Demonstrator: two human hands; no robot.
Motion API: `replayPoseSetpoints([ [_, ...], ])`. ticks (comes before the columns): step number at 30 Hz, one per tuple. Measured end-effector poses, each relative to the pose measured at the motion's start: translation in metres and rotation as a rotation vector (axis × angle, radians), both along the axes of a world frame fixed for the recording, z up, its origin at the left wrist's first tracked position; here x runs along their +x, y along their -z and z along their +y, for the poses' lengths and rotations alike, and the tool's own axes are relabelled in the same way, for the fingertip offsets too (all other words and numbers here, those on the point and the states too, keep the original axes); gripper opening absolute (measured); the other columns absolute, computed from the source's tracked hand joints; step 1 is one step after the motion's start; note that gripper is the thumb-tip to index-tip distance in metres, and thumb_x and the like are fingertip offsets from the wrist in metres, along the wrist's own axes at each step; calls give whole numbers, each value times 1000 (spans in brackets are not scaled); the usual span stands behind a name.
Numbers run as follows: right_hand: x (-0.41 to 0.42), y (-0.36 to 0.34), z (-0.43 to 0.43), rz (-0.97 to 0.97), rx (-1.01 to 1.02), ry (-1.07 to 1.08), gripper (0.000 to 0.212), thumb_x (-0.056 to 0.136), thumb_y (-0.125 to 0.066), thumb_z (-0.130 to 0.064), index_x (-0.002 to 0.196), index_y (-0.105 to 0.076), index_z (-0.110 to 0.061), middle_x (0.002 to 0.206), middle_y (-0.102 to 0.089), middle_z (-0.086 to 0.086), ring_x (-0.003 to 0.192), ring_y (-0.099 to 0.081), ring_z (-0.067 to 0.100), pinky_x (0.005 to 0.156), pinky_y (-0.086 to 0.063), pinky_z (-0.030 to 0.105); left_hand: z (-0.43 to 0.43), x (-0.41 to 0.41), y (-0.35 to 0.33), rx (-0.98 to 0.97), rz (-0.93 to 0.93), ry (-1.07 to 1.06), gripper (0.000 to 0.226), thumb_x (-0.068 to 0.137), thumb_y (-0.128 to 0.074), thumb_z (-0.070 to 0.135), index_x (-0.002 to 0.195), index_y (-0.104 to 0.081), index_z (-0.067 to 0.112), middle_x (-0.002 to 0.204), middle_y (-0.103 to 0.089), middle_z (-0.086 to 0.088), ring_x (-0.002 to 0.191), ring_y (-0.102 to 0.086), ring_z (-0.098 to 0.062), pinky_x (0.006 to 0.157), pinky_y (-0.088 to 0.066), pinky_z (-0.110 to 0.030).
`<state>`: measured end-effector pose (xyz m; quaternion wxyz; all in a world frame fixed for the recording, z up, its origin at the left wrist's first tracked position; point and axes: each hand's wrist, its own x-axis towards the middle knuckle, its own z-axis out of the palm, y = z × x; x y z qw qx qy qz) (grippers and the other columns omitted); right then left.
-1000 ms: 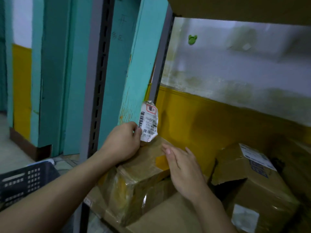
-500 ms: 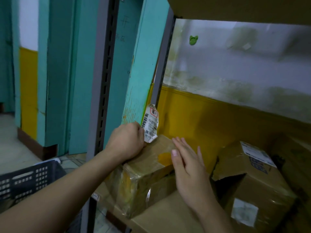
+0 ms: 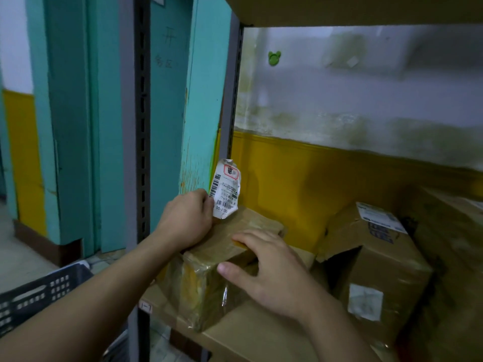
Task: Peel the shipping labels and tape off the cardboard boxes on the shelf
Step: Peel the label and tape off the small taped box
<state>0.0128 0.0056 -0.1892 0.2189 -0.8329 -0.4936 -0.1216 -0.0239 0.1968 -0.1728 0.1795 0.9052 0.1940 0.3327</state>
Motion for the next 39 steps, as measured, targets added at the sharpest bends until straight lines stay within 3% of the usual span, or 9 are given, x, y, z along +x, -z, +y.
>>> replayPoseSetpoints([
  [4,3,4,-2,71,-26,-66,80,81,-40,-78,146,-41,-31,153,-33,-17,139,-15,-10,118,2,21,-2,-2,0,-10,2,31,25,104,-39,32,90,-51,17,81,-56,-1,71,-52,-22,59,-33,-33],
  [9,18,5,7,63,115,167,81,89,-12,-74,152,-28,-27,161,-15,-11,146,-2,-1,121,6,30,2,-3,-1,-53,20,133,24,105,-37,32,90,-50,18,85,-59,-2,73,-56,-20,61,-43,-36],
  [11,25,4,13,70,-6,259,76,93,-17,-66,154,-25,-21,162,-16,-6,148,-3,6,121,4,32,3,-1,1,-72,33,177,24,105,-36,33,90,-50,19,88,-62,-4,77,-58,-22,67,-49,-39],
  [14,30,1,17,106,-110,308,70,98,-26,-60,153,-27,-18,161,-20,-6,148,-9,9,122,-2,32,3,2,2,-82,67,186,23,106,-34,33,86,-44,26,88,-59,0,76,-56,-16,63,-43,-32],
  [24,18,-23,17,253,-109,294,69,96,-44,-55,151,-31,-17,161,-20,-1,149,-11,14,121,-10,35,8,0,-4,-68,139,199,24,106,-36,30,89,-50,21,88,-60,-3,81,-59,-22,69,-47,-34],
  [31,-1,-44,6,175,159,241,91,86,-67,-48,154,-9,-35,163,-7,-3,149,-9,16,120,-17,46,4,-22,-13,-160,-198,326,25,103,-47,24,79,-53,21,75,-61,7,68,-55,-10,53,-36,-16],
  [35,-21,-65,0,9,225,233,104,79,-73,-50,150,4,-49,162,9,-11,149,-4,15,119,-17,45,-3,-38,-24,-303,-276,483,21,102,-50,19,85,-61,19,78,-69,4,73,-62,-5,72,-51,-22],
  [37,-28,-73,-3,29,296,181,105,76,-77,-49,151,-2,-47,162,-1,-12,147,-15,12,117,-24,38,-11,-48,-27,-370,-277,600,19,102,-50,17,90,-65,21,86,-73,1,82,-69,-14,81,-57,-38],
  [39,-35,-78,-4,232,443,68,101,76,-81,-36,153,-16,-39,149,-37,-12,130,-44,3,108,-41,33,-19,-56,-28,-393,-285,664,19,102,-51,16,93,-67,18,88,-73,-1,86,-69,-23,82,-57,-44],
])
